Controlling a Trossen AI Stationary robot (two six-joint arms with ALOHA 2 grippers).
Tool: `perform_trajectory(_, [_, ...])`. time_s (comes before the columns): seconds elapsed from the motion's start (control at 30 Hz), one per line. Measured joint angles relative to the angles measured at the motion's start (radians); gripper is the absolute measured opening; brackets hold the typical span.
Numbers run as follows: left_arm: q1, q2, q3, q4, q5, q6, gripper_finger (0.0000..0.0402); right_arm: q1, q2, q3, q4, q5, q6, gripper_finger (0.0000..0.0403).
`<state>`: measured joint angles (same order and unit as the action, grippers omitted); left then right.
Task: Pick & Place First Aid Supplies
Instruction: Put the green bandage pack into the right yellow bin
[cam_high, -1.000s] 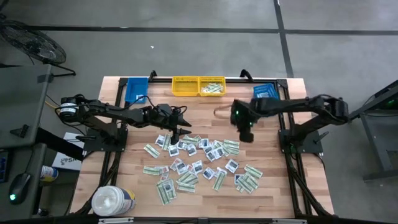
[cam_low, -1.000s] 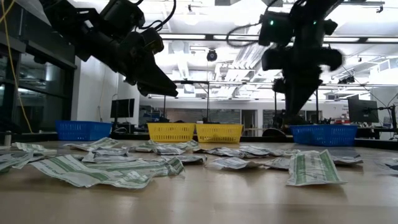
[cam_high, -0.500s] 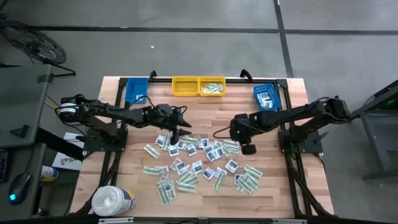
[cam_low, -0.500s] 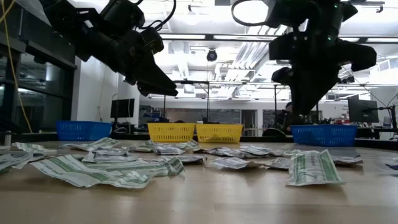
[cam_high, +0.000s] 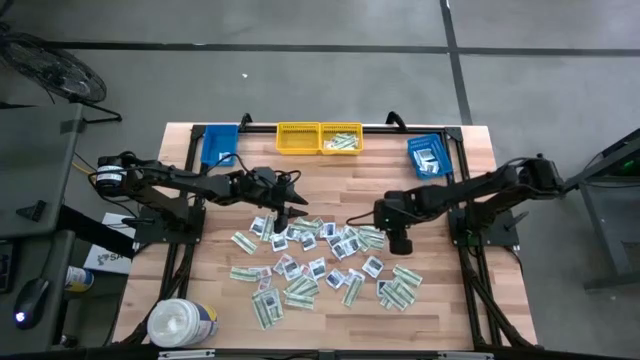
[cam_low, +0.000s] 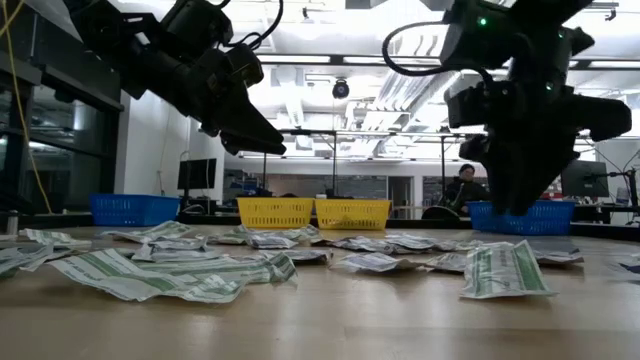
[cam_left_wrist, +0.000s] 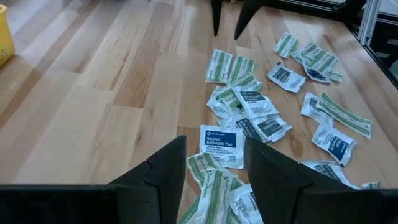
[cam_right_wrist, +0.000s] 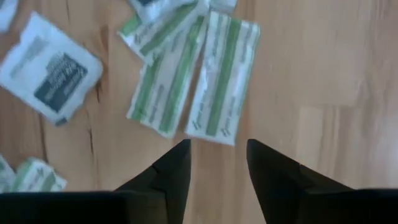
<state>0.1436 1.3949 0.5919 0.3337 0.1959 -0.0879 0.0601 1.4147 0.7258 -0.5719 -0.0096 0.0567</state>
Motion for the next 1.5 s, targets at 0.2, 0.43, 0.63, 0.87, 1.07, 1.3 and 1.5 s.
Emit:
perform_trajectory(0.2, [0.000,0.000,0.000,0.000,0.000,0.000,0.0162,0.000,0.000,-0.057,0.113,0.004,0.037,0.0155])
perform_trajectory(0.43, [0.000,0.000,0.000,-0.001,0.000,0.000,0.0162,0.000,0.000,-0.085,0.150,0.028,0.119,0.0155])
perform_trajectory(0.63, [0.000,0.000,0.000,-0.001,-0.001,0.000,0.0162,-0.026,0.000,-0.088,0.119,0.022,0.491,0.0155])
perform_trajectory(0.87, [0.000,0.000,0.000,-0.001,-0.001,-0.008,0.0162,-0.061,0.000,-0.088,0.142,-0.025,0.669,0.0155])
perform_trajectory(1.07, [0.000,0.000,0.000,-0.001,0.013,-0.015,0.0162,-0.031,0.000,-0.088,0.160,-0.012,0.452,0.0155])
perform_trajectory(1.3, [0.000,0.000,0.000,-0.001,0.016,-0.015,0.0162,0.037,0.000,-0.088,0.163,0.112,0.229,0.0152])
perform_trajectory(1.5, [0.000,0.000,0.000,-0.001,0.017,-0.015,0.0162,0.058,0.000,-0.088,0.163,0.137,0.213,0.0142])
